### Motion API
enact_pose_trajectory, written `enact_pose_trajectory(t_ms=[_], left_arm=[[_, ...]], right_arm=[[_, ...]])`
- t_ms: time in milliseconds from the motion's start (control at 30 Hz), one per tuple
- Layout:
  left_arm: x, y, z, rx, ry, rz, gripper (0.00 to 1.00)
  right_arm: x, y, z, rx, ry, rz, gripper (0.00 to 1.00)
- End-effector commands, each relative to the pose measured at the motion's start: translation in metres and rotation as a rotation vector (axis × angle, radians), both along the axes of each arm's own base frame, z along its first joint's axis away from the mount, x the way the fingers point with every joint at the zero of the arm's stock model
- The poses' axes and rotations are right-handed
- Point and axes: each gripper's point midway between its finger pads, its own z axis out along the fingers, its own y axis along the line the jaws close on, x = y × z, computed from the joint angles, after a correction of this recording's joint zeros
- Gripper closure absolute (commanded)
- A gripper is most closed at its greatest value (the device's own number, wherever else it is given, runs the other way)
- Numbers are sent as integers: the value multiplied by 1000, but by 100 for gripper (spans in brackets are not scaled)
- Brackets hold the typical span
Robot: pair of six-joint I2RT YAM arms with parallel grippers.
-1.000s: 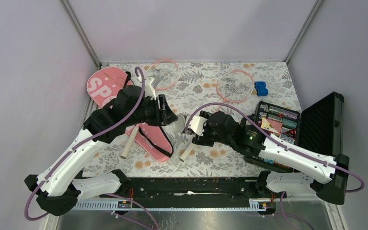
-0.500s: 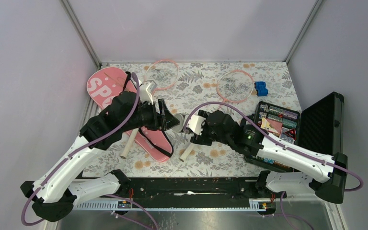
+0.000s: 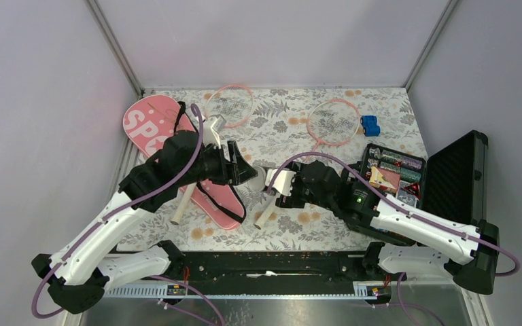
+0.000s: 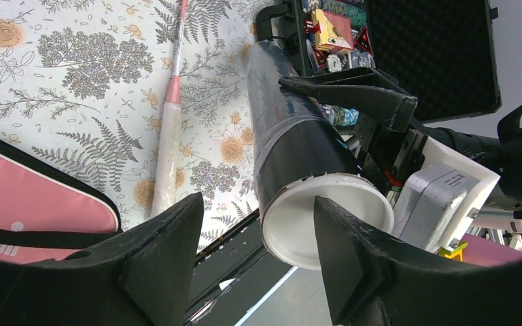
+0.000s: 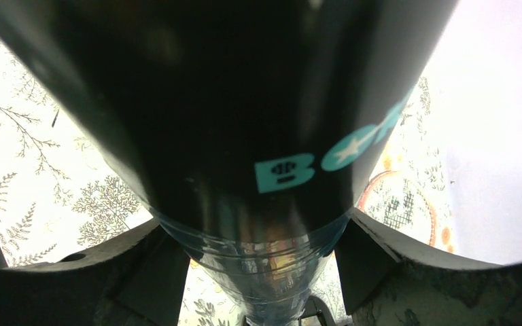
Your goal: Pack up the badminton gear
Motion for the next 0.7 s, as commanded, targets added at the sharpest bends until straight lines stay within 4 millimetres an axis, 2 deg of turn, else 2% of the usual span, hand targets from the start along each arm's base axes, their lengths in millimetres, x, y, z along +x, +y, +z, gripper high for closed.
enact_pose_trajectory(t_ms=[0,167,267,300,433,667], left_arm=[[15,-8,-16,42,6,22,36],[17,-10,-26,60,28,25,36],[22,-6,-34,82,33,55,36],[22,-5,-37,94,37,62,36],[25,1,-44,132,45,87,37],[25,20,-62,241,68,136,38]], right_arm=[[-9,47,109,342,-178,166,74],[-13,52,120,415,-164,174,74],[-19,55,117,427,-153,211,66],[-19,58,123,452,-167,219,65],[-25,62,118,469,-177,264,67],[-33,66,125,547,-202,326,71]])
